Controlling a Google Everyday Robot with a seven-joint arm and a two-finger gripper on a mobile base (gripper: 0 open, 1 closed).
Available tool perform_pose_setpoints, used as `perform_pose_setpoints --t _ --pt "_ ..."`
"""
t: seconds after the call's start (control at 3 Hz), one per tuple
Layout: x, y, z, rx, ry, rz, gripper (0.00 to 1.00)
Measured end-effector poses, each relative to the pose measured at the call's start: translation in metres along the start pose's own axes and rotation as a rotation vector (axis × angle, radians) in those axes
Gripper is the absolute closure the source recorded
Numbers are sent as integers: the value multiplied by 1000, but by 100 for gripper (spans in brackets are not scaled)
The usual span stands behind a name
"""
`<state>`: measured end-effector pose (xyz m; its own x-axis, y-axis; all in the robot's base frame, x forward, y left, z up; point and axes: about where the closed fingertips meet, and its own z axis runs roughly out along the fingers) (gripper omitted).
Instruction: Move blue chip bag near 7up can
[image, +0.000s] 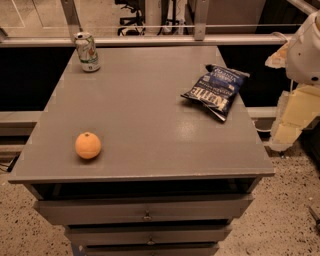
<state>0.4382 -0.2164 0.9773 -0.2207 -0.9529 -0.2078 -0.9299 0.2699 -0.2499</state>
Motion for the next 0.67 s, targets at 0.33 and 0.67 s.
perform_pose_setpoints --t 0.33,0.67 --pt "0 0 0 0 0 0 0" --pt "1 -13 13 22 -12 7 0"
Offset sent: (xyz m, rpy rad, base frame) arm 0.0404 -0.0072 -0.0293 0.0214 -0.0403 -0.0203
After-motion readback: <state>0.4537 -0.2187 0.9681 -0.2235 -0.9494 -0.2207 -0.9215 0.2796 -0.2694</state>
